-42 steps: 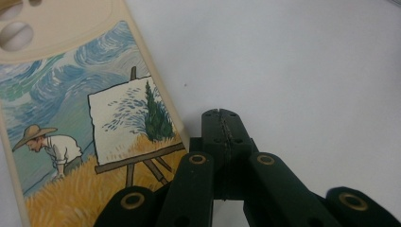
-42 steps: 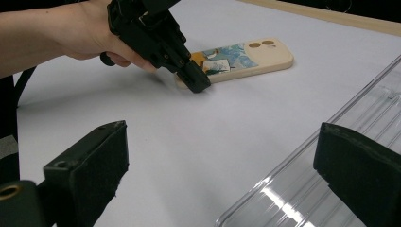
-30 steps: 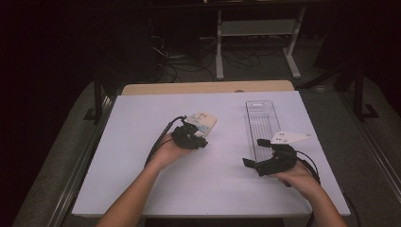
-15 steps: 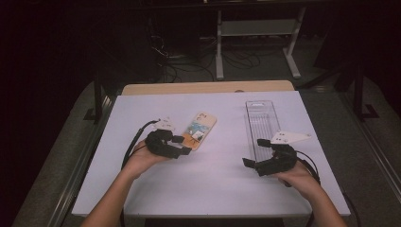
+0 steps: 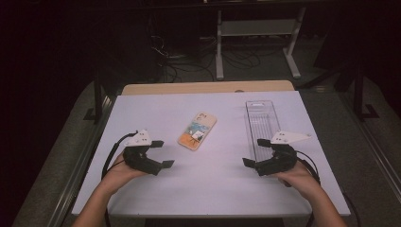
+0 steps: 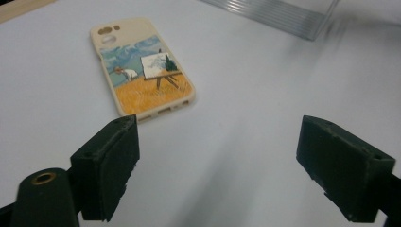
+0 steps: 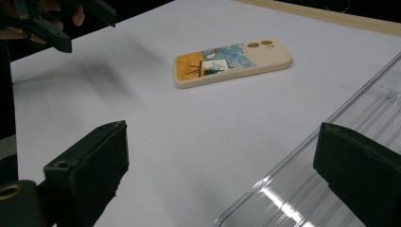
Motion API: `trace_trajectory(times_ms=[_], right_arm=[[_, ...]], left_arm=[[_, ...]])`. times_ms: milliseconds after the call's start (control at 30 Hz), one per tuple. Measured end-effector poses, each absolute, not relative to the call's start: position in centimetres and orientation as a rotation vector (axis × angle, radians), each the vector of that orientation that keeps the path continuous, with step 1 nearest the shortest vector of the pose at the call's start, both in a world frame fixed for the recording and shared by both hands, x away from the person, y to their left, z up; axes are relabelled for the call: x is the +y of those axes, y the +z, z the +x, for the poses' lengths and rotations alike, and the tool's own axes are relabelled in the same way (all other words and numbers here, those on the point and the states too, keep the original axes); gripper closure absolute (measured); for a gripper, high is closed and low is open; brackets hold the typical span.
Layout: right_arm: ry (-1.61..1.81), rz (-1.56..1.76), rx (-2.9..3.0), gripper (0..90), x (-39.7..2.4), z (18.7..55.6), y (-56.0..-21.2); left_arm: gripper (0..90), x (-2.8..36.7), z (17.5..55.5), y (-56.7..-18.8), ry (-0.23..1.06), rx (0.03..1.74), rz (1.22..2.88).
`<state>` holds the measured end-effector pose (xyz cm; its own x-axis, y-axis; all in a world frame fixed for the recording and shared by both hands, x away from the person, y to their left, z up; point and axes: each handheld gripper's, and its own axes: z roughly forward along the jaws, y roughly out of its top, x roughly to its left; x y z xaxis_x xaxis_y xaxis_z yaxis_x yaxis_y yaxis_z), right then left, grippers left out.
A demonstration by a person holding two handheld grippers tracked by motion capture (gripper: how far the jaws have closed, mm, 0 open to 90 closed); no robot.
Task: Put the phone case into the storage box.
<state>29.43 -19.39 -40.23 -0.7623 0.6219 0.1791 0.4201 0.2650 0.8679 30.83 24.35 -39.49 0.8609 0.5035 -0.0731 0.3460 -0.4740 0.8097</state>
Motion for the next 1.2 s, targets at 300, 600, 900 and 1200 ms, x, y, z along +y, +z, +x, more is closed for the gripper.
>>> trace_trajectory(times_ms=[300, 600, 900, 1200], right_arm=[[1.498, 0.978, 2.336, 3.4, -19.3, 29.3, -40.2], [1.495, 0.978, 2.335, 3.5, -19.3, 29.3, -40.2], [1.492, 0.982, 2.338, 3.6, -19.3, 29.3, -40.2], [1.493, 0.981, 2.337, 3.9, -19.3, 29.4, -40.2]], left_arm=[[0.0, 25.4, 29.1, -40.7, 0.23, 0.662, 2.062], [0.0, 25.8, 28.9, -41.0, 0.211, 0.669, 2.061], [0.0, 25.3, 29.3, -40.8, 0.216, 0.68, 2.093], [0.0, 24.9, 30.0, -40.4, 0.226, 0.709, 2.101]])
